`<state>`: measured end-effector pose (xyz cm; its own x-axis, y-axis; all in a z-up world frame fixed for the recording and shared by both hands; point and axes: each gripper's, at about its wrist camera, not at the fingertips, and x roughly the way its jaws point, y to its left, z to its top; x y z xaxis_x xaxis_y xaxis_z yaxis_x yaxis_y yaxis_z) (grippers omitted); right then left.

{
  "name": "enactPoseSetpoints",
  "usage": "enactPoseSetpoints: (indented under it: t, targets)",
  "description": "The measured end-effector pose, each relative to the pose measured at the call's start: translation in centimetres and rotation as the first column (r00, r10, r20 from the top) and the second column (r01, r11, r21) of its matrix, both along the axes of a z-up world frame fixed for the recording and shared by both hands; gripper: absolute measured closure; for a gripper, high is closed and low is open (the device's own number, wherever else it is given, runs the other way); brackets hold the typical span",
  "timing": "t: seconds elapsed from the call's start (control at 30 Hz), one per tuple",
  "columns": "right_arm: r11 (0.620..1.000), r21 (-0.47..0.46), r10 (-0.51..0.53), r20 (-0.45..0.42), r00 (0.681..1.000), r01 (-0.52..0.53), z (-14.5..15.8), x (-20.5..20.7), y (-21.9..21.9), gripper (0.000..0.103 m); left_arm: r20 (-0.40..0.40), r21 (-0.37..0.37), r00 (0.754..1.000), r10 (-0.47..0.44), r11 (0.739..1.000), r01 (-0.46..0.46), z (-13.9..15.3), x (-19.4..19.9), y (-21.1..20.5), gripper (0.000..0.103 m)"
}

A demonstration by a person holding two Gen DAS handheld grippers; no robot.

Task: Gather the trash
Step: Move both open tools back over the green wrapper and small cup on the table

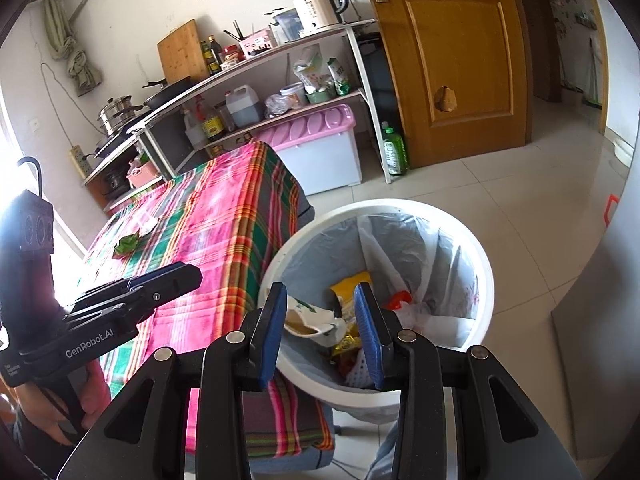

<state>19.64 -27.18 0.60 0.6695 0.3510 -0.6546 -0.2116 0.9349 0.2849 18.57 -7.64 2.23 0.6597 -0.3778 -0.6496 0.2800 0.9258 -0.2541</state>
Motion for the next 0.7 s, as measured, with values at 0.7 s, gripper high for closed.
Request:
enactPoseSetpoints:
  t: [0.7]
  targets:
    - [0.987,-0.025,0.162,0.056,0.985,-0.161,2.1,-2.1,6.8,0.067,0.072,-0.005,0.989,0.131,0.991,-0.131,1.5,-4.3,6.7,0.076]
